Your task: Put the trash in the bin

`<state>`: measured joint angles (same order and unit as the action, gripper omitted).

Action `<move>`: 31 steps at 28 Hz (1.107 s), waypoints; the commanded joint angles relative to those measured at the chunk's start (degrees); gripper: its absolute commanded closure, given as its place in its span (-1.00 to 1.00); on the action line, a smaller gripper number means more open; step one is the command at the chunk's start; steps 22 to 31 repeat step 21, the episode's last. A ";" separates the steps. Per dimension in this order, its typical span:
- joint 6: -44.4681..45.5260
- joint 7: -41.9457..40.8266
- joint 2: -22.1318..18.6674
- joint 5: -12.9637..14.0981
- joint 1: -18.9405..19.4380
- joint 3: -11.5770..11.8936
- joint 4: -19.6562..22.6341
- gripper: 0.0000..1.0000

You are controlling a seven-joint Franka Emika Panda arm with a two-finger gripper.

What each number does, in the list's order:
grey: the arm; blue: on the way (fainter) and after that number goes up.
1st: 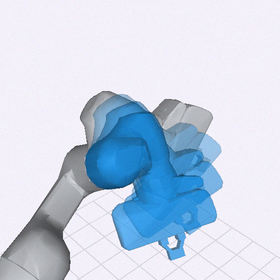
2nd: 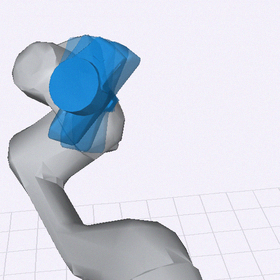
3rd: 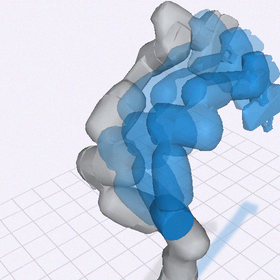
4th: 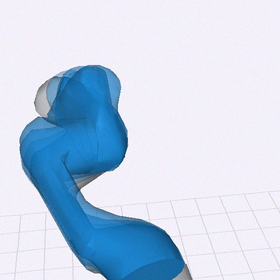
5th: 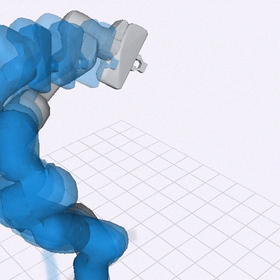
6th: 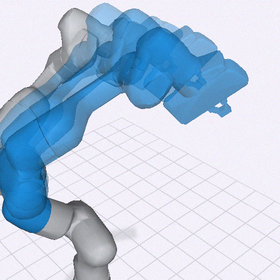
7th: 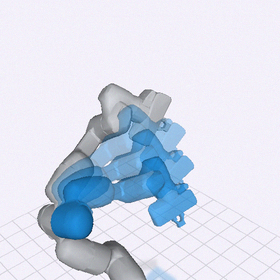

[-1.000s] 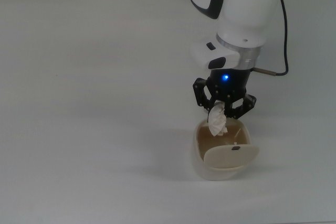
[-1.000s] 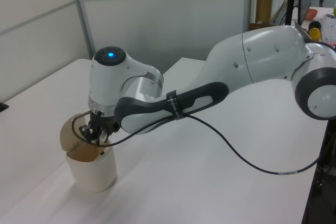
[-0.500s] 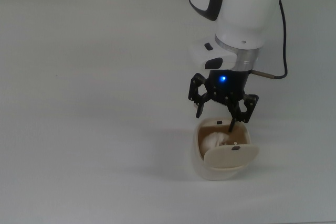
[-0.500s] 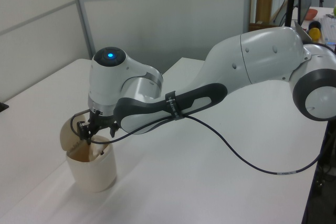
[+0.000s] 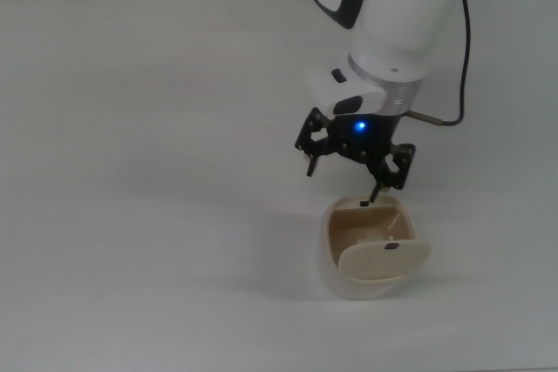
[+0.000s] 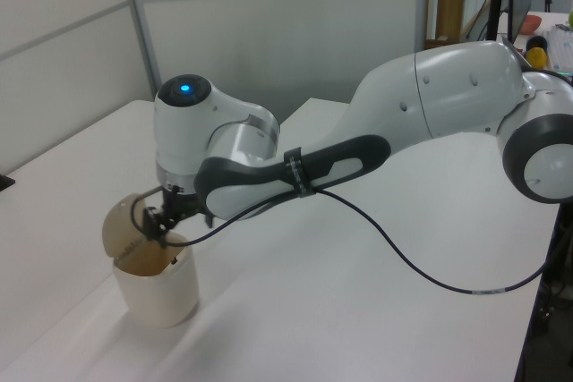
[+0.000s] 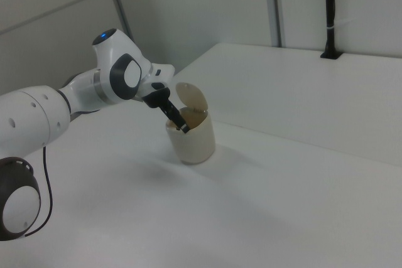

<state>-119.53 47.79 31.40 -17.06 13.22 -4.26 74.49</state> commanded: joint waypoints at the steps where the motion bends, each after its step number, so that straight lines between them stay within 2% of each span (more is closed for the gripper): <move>1: 7.98 -11.74 -2.40 5.89 -1.79 0.48 1.80 -1.00; 2: 10.87 -15.23 -3.45 6.94 -2.75 0.48 1.97 -1.00; 7: 19.93 -24.74 -6.70 8.71 -5.57 0.39 2.06 -1.00; 11: 28.11 -35.64 -10.48 12.13 -9.70 0.48 2.06 -1.00; 15: 35.76 -46.54 -13.47 12.58 -12.95 0.48 3.11 -1.00; 18: 36.30 -52.68 -17.23 12.66 -16.02 0.48 6.61 -1.00; 21: 36.12 -56.39 -20.41 12.93 -17.44 0.48 8.82 -1.00; 31: 36.12 -56.39 -20.41 12.93 -17.44 0.48 8.82 -1.00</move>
